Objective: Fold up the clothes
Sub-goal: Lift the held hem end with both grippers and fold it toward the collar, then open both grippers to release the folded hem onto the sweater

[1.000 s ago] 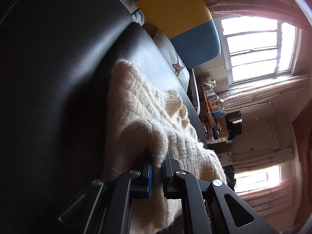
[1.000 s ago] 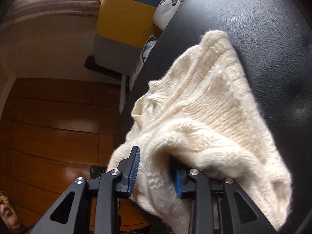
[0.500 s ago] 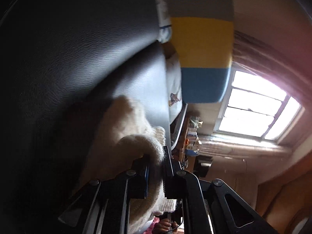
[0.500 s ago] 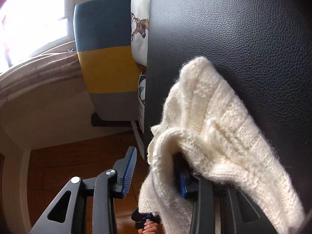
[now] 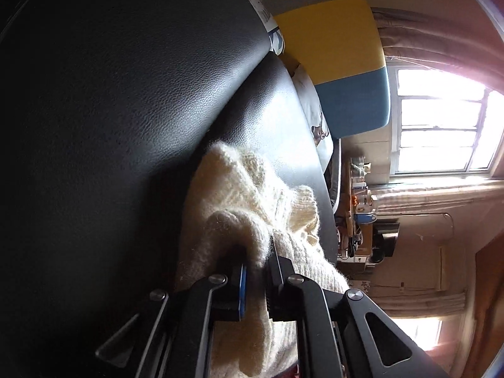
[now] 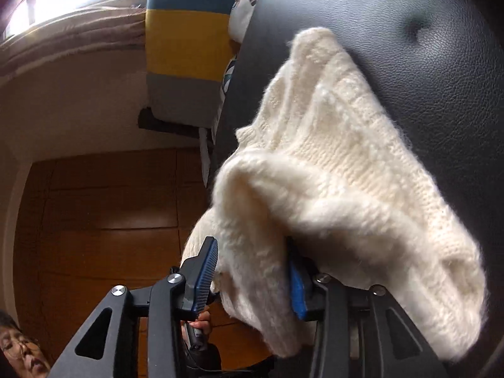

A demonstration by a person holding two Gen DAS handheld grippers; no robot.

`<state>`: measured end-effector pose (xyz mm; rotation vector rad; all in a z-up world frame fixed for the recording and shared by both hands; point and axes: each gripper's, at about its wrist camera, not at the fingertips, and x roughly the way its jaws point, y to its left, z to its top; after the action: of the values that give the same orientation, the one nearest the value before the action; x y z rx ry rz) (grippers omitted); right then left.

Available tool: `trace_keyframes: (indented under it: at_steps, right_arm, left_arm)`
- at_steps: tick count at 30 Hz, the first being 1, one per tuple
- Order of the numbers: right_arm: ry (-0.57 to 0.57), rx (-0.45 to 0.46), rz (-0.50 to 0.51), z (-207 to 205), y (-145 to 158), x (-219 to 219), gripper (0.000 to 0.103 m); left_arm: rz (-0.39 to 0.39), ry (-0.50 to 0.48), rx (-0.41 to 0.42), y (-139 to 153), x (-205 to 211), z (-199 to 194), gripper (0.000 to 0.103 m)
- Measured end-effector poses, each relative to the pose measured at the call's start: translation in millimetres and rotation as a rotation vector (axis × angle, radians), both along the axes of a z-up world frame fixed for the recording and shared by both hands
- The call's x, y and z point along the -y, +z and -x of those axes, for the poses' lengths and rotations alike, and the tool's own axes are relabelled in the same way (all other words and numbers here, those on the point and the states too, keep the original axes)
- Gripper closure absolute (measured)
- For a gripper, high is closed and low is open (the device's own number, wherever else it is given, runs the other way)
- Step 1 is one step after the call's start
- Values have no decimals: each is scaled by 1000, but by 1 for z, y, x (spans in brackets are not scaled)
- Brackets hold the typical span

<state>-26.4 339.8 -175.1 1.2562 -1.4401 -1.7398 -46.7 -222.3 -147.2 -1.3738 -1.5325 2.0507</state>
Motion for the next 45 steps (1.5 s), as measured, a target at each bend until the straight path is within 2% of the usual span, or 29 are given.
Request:
trace_keyframes:
  at_steps: [1,3,4,6,8,10,12,14,16,17,20,21,24,25,28,33,36,39,40,42,45]
  right_arm:
    - [35,-18,9,0,6,5,52]
    - [66,-48,11,7,15,11,51]
    - [48,-68,8,14,19,11,51]
    - [-19,-83,31,28,20,6,51]
    - [-103,-84,59,41,17,-3,51]
    - [-155,-67,60,54,13,-8,51]
    - [-185,-58,54,61,12,-12,51]
    - [-185,-76,28,79,21,-9,51]
    - [-145,-112,-89,78,32,-7,51]
    - [-123,-131,-150,77,38,-6,51]
    - [-42,-200,-527,64,57,0,51]
    - [-10,-204,-618,60,55,7,51]
    - [81,-223,-749,40,40,18,52]
    - [86,-258,-773,33,38,20,52]
    - [91,-275,-767,14,33,18,53]
    - [159,-255,-825,-1,43,28,55]
    - [172,-255,-864,-15,46,28,55]
    - [104,-232,-881,-2,69,43,54]
    - [96,-265,-870,2,77,47,54]
    - [126,-336,-888,18,91,68,53]
    - [218,-396,-1043,37,94,101,53]
  left_arm:
    - [-19,8,-7,5,2,-5,91]
    - [-39,8,-44,17,-1,-11,84]
    - [-43,3,-64,24,-4,-14,82]
    - [-76,0,-80,28,-8,-11,70]
    - [-97,16,-87,29,-13,2,70]
    - [-114,71,-97,29,-10,16,70]
    - [-173,126,-98,25,-2,27,70]
    - [-183,165,-91,25,6,30,69]
    - [-169,170,-101,27,12,30,67]
    - [-140,171,-106,30,17,28,63]
    - [8,143,-123,35,28,4,58]
    - [51,116,-123,35,27,-4,58]
    - [168,37,-121,30,16,-24,58]
    - [199,16,-118,28,11,-29,58]
    - [295,-48,-112,21,-6,-43,58]
    - [451,-145,-103,11,-31,-63,59]
    - [482,-187,-134,15,-35,-70,61]
    - [532,-202,-206,32,-35,-75,61]
    - [558,-202,-235,40,-35,-76,61]
    - [551,-192,-294,52,-32,-67,59]
    - [576,-212,-312,55,-38,-42,54]
